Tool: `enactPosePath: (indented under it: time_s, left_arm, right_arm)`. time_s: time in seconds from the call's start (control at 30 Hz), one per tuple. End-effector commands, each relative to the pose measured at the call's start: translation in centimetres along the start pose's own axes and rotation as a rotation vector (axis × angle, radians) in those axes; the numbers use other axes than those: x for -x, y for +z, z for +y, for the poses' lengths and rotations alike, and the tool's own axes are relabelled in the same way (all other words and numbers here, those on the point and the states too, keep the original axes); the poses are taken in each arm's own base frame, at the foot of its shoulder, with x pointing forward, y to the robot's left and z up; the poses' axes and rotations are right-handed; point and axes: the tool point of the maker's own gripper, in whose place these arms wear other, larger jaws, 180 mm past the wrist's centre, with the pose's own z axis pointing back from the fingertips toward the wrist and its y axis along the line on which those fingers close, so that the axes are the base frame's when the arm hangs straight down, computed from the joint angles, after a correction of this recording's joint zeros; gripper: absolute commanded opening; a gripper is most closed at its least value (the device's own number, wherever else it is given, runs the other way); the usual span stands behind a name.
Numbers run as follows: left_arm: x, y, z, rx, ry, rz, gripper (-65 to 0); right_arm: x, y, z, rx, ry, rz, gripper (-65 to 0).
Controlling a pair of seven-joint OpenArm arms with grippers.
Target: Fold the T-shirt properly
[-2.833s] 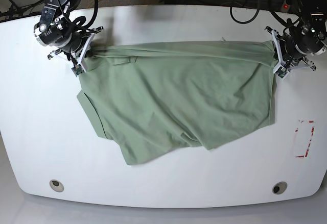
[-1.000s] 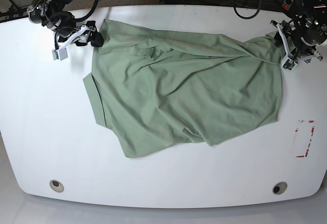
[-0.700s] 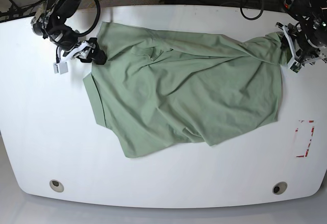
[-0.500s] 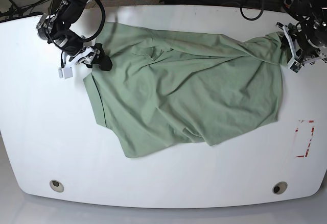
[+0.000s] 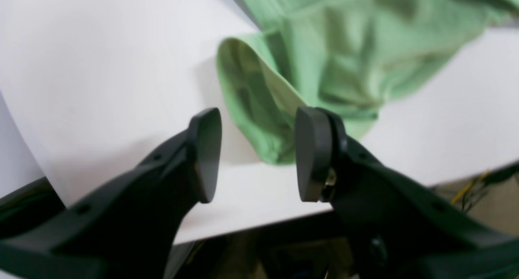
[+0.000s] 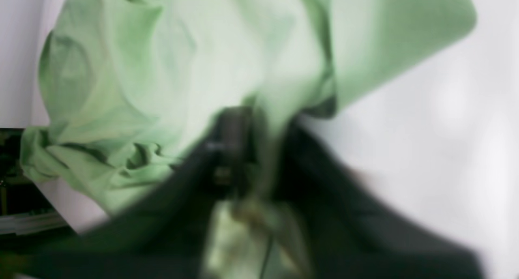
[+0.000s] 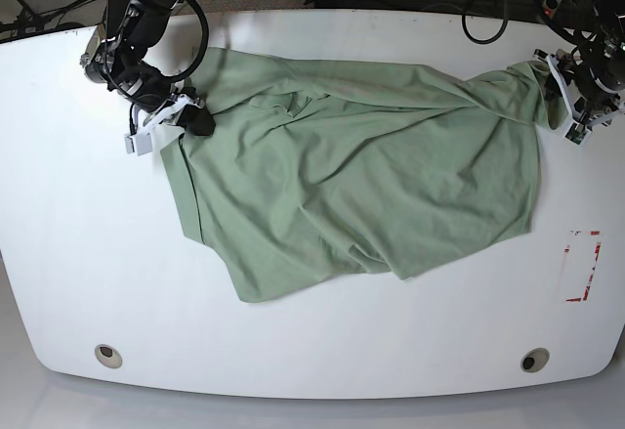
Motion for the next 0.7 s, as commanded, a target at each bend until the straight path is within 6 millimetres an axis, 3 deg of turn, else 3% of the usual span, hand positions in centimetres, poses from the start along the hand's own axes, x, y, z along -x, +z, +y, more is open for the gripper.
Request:
enactPosePath:
  time_s: [0.0,0.1,0.2,0.33,0.47,0.67]
  left_arm:
    - [-0.5,0.5,0.8,-0.029,0.014,-0.027,-38.1]
    - [-0.5,0.3,0.2,-0.020,0.040,-0.037,-32.5]
    - [-1.2,0.3,0.6,-0.038,0.097,-0.077,-20.7]
    - [-1.7,0.4,0.9,-0.052,0.163,-0.117,-9.9]
    - [-1.6,0.4,1.5,-0.070,0.208,-0.113,-8.5]
    - [0.8,-1.4,1.4,-0.031,0.353,-0.025,-8.6]
  right_arm:
    - [1.5,0.2,-0.8,0.041,0.013,0.082,-65.0]
    - [1.2,0.4,-1.0,0.047,0.018,0.078,-65.0]
    - [1.0,0.4,-1.0,0.049,0.020,0.075,-65.0]
    - [0.6,1.0,-1.8,0.068,0.036,0.079,-65.0]
    - [0.5,1.1,-1.9,0.069,0.037,0.079,-65.0]
    - [0.7,1.0,-1.8,0.068,0.035,0.080,-65.0]
